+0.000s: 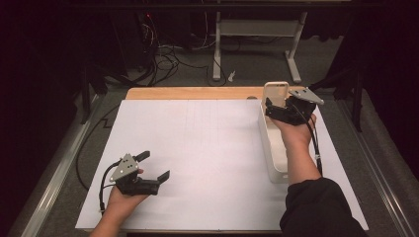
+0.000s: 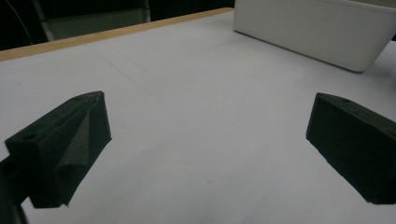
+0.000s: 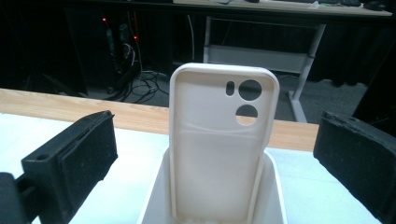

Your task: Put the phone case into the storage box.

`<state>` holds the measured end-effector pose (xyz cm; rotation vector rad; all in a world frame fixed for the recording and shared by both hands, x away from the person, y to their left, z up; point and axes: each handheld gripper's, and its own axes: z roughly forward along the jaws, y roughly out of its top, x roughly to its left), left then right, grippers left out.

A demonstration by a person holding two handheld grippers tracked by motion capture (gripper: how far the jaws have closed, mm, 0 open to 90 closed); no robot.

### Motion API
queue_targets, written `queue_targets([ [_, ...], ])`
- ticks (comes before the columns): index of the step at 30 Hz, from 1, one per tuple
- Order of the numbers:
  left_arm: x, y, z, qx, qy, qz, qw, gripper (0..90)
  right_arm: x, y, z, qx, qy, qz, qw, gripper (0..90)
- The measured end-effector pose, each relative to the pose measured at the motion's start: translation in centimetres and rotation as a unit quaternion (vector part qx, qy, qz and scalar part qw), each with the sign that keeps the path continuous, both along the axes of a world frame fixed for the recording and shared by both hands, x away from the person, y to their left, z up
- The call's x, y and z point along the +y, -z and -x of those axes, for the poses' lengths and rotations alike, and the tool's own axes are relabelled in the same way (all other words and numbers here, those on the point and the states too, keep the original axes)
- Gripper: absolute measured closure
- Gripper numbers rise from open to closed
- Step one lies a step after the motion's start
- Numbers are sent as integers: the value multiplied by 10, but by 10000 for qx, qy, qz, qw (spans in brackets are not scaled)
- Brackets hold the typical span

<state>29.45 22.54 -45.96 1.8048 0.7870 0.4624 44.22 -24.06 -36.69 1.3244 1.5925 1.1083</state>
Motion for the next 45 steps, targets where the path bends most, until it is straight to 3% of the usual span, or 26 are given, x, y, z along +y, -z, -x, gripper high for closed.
queue_targets([
  [18,2,-1,1,-14,-40,12,10000,13,-21,-7,43,-3,-362,-236,9991,0],
  [28,4,-2,1,6,-97,6,10000,13,-19,-11,75,4,-749,-131,9971,1],
  [45,4,-1,1,54,-136,-37,9999,13,-39,-7,118,-101,-982,-122,9950,1],
])
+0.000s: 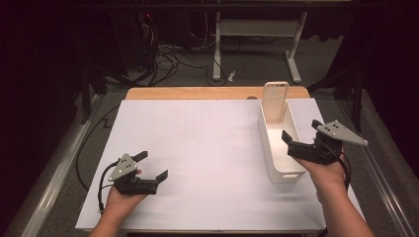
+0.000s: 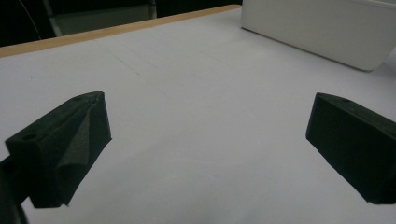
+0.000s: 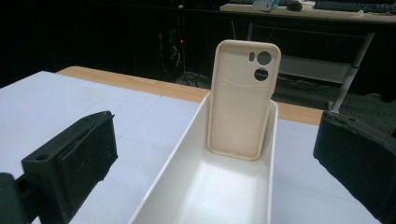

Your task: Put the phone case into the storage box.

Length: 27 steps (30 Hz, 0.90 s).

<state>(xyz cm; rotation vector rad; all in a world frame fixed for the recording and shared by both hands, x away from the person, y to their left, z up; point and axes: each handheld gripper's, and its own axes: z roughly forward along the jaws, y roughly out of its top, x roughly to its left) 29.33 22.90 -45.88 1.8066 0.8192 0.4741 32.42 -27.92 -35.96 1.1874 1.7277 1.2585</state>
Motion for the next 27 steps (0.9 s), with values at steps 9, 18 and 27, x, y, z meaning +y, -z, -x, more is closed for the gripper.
queue_targets([
  [9,1,0,0,12,-26,19,10000,13,-9,16,15,-90,-112,20,9999,0],
  [18,2,-1,2,-11,-38,52,10000,14,-6,28,38,-454,-469,-32,9979,1],
  [27,2,-4,11,-73,-10,85,9999,16,-15,52,66,-604,-616,-53,9963,1],
])
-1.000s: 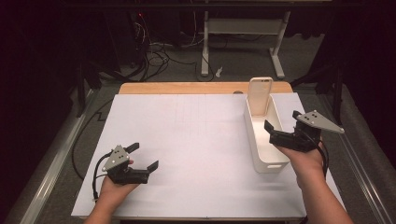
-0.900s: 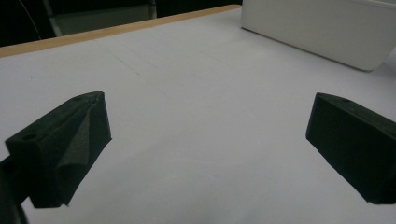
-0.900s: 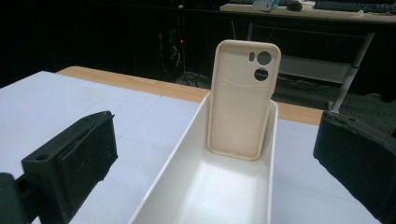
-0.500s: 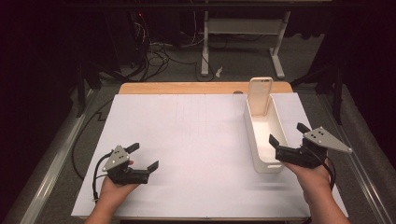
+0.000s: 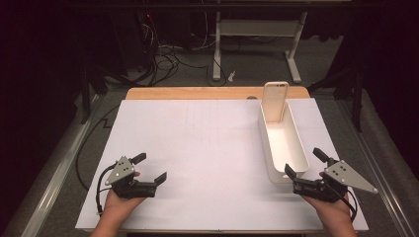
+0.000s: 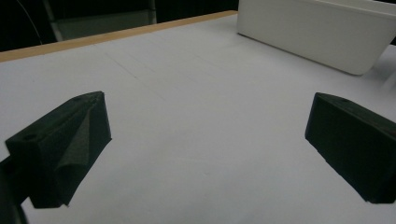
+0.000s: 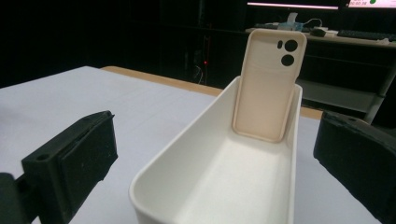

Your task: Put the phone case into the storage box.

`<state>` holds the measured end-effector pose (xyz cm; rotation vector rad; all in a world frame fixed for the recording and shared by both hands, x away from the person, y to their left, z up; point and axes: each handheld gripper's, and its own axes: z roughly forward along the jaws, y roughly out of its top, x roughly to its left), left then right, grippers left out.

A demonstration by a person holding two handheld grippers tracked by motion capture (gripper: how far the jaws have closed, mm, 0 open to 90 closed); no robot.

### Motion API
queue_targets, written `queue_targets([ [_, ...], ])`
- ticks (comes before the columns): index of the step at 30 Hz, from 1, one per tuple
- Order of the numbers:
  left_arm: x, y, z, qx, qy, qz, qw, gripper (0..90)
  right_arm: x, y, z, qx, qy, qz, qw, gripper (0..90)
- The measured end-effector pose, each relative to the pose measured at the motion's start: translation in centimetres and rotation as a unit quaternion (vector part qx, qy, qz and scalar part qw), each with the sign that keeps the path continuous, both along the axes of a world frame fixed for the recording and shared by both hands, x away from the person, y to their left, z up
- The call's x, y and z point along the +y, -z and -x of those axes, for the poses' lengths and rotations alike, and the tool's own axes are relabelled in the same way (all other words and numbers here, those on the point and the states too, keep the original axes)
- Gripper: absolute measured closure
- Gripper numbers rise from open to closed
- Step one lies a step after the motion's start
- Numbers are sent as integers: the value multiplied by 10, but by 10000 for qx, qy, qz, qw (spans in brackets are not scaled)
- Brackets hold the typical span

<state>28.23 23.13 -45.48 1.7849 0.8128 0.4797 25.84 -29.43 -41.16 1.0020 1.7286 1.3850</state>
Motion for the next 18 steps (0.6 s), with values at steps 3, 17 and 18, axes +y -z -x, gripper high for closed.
queue_targets([
  [3,1,-1,2,-40,-8,4,10000,17,-4,2,7,-38,-48,-93,9999,1],
  [17,7,-1,1,-67,-88,32,9999,15,-8,-2,8,-105,39,-307,9995,1],
  [18,7,-1,1,-62,-88,36,9999,13,-8,-2,8,-106,38,-276,9996,1],
])
